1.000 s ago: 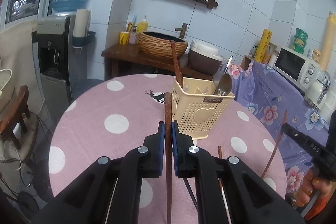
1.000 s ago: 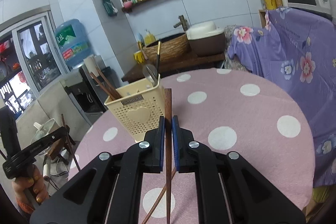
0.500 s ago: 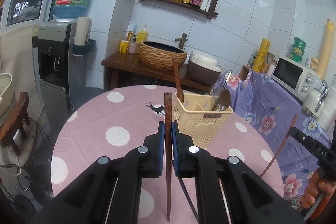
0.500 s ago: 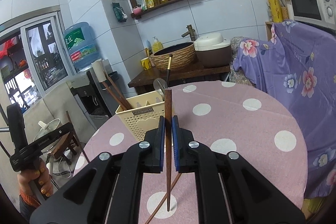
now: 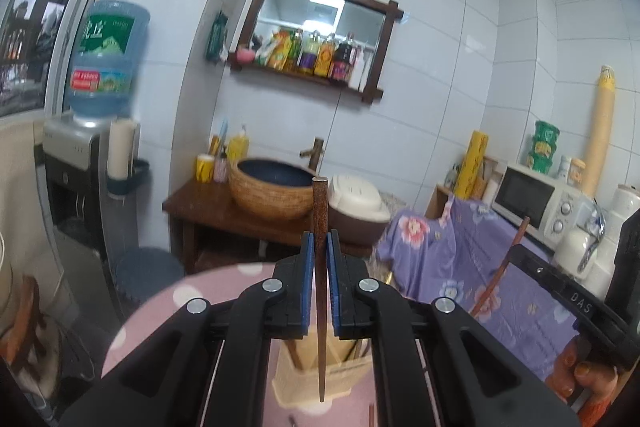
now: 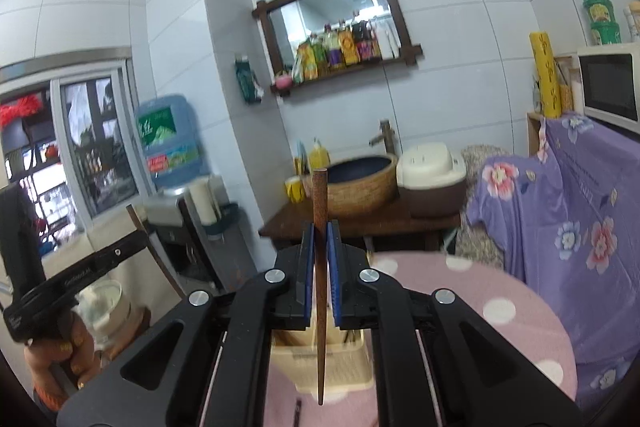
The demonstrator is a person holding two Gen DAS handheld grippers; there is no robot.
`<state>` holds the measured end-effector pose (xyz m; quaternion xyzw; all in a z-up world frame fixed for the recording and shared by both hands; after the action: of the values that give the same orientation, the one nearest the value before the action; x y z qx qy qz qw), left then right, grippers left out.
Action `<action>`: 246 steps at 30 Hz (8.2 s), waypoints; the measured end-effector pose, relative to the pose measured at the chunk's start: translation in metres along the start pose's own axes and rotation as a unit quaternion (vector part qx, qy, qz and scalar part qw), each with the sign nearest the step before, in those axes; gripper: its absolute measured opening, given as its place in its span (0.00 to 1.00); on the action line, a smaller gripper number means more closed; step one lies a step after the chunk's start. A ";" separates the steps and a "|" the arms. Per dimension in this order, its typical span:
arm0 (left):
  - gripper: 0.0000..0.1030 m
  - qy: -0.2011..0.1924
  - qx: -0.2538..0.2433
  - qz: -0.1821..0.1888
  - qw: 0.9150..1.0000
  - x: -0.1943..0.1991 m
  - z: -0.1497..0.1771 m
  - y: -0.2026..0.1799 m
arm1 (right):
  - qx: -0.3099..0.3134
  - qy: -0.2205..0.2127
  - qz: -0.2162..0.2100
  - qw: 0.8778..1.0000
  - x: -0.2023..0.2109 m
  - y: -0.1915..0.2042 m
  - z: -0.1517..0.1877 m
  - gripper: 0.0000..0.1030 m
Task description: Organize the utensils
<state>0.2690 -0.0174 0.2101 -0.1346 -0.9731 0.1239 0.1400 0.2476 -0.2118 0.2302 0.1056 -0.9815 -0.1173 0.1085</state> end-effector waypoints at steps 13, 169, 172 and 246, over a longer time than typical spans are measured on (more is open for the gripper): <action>0.08 0.038 -0.002 -0.030 0.999 -0.078 0.050 0.005 | 0.016 0.014 0.042 0.999 -0.092 0.005 0.029 0.08; 0.08 0.133 -0.029 0.033 0.990 0.060 0.183 0.004 | 0.040 0.114 -0.038 0.992 0.078 -0.023 0.165 0.07; 0.08 0.133 -0.023 0.035 0.990 0.056 0.180 0.004 | 0.045 0.110 -0.039 0.992 0.077 -0.019 0.163 0.07; 0.95 0.004 -0.067 -0.090 0.994 0.133 0.263 0.023 | 0.152 0.030 0.126 0.980 0.146 0.029 0.293 0.94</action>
<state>0.0710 -0.0104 -0.0088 -0.0564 -0.9868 0.0444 0.1453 0.0336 -0.1576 -0.0133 -0.0002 -0.9896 0.0506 0.1346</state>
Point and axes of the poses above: each gripper's, at about its wrist camera, not at the fingertips, and x roughly against the way its jaws point, y to its left, z to its underside, the point moved 4 cm from there along -x, roughly the way its jaws point, and after that the axes turned 3 degrees about x, right-handed, at the moved point
